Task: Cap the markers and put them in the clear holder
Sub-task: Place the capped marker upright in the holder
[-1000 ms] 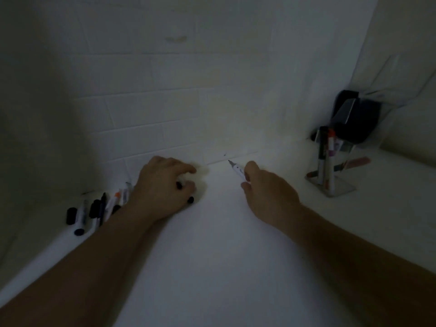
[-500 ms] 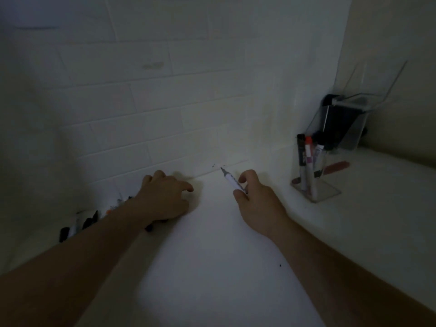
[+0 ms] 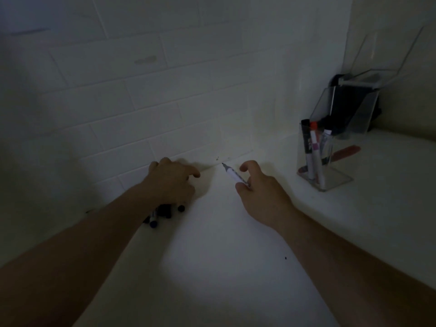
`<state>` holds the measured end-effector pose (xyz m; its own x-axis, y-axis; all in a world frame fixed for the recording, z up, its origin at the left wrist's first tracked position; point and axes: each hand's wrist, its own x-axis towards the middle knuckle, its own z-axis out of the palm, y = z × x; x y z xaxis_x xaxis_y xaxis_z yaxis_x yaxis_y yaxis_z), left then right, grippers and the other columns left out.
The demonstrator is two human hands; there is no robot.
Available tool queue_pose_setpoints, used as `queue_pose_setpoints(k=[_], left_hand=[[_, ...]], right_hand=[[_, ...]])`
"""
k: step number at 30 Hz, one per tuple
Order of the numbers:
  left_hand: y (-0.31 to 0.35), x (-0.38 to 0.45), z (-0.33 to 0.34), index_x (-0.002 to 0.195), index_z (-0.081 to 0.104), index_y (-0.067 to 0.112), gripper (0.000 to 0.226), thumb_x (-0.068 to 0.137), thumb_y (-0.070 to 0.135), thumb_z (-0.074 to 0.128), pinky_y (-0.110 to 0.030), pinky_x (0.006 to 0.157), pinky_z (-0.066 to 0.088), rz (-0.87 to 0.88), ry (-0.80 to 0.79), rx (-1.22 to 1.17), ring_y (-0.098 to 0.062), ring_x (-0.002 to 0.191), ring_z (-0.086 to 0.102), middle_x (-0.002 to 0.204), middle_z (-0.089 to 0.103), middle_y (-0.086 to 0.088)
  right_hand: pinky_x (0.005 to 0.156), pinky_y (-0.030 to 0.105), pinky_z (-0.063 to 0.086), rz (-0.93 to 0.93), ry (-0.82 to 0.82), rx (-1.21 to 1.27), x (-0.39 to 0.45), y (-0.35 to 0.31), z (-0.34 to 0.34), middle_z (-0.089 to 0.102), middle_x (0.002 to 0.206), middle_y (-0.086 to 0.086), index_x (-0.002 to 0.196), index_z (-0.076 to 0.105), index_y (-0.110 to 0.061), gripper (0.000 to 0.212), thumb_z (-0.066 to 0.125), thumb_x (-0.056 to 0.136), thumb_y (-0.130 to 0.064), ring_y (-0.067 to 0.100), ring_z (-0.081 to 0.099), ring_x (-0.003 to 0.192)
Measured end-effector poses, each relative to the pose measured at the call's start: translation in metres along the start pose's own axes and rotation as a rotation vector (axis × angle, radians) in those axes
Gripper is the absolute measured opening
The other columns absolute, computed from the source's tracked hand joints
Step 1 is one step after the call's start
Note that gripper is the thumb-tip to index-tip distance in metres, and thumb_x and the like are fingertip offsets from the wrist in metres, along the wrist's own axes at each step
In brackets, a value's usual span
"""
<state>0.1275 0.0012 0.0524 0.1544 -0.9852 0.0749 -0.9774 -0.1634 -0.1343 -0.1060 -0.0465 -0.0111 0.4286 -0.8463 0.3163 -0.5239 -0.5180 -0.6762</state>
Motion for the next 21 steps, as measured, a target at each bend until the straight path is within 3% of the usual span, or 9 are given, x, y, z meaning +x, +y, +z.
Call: queue_pose_setpoints(k=[2, 5, 7, 10, 15, 21], left_hand=[[0.006, -0.001, -0.004, 0.121, 0.064, 0.04, 0.032, 0.09, 0.043, 0.056, -0.034, 0.09, 0.043, 0.02, 0.18, -0.223, -0.019, 0.1, 0.057, 0.103, 0.062, 0.006], [0.023, -0.008, 0.002, 0.085, 0.072, 0.029, 0.021, 0.096, 0.037, 0.057, -0.029, 0.066, 0.048, 0.116, 0.408, -0.554, -0.01, 0.066, 0.058, 0.071, 0.059, 0.003], [0.036, -0.017, 0.018, 0.086, 0.071, 0.034, 0.015, 0.095, 0.038, 0.06, -0.022, 0.071, 0.046, 0.138, 0.519, -0.643, -0.001, 0.075, 0.054, 0.083, 0.055, 0.007], [0.044, -0.03, 0.039, 0.097, 0.073, 0.027, 0.008, 0.092, 0.03, 0.068, -0.009, 0.077, 0.041, 0.234, 0.59, -0.637, 0.004, 0.085, 0.055, 0.095, 0.058, 0.009], [0.034, -0.032, 0.035, 0.098, 0.072, 0.032, 0.008, 0.091, 0.036, 0.069, -0.007, 0.076, 0.037, 0.23, 0.602, -0.572, 0.0, 0.079, 0.055, 0.084, 0.064, 0.02], [0.029, -0.032, 0.036, 0.104, 0.075, 0.025, 0.013, 0.093, 0.026, 0.069, -0.022, 0.077, 0.043, 0.141, 0.65, -0.677, 0.002, 0.078, 0.053, 0.091, 0.065, 0.021]], right_hand=[[0.054, 0.036, 0.047, 0.015, 0.019, 0.045, 0.0, 0.0, -0.001, 0.061, 0.08, 0.002, 0.13, 0.033, -0.035, 0.029, 0.044, 0.102, -0.034, 0.019, 0.059, 0.062], [0.059, 0.033, 0.044, 0.022, 0.111, 0.1, 0.003, 0.002, -0.002, 0.059, 0.093, -0.002, 0.143, 0.034, -0.031, 0.039, 0.041, 0.105, -0.024, 0.016, 0.058, 0.073], [0.071, 0.035, 0.047, 0.006, 0.168, 0.077, 0.005, 0.007, -0.002, 0.054, 0.1, -0.004, 0.138, 0.044, -0.025, 0.037, 0.041, 0.103, -0.013, 0.016, 0.054, 0.083], [0.072, 0.035, 0.046, -0.006, 0.179, 0.063, 0.007, 0.014, 0.0, 0.057, 0.099, 0.001, 0.119, 0.055, -0.02, 0.028, 0.043, 0.098, -0.005, 0.019, 0.054, 0.084], [0.077, 0.032, 0.05, -0.057, 0.203, 0.094, 0.005, 0.008, -0.003, 0.066, 0.104, 0.0, 0.117, 0.062, -0.024, 0.022, 0.052, 0.101, -0.035, 0.016, 0.061, 0.09], [0.083, 0.041, 0.055, -0.08, 0.182, -0.027, 0.008, 0.012, 0.001, 0.069, 0.102, -0.007, 0.112, 0.068, -0.032, 0.054, 0.041, 0.085, -0.072, 0.015, 0.063, 0.092]])
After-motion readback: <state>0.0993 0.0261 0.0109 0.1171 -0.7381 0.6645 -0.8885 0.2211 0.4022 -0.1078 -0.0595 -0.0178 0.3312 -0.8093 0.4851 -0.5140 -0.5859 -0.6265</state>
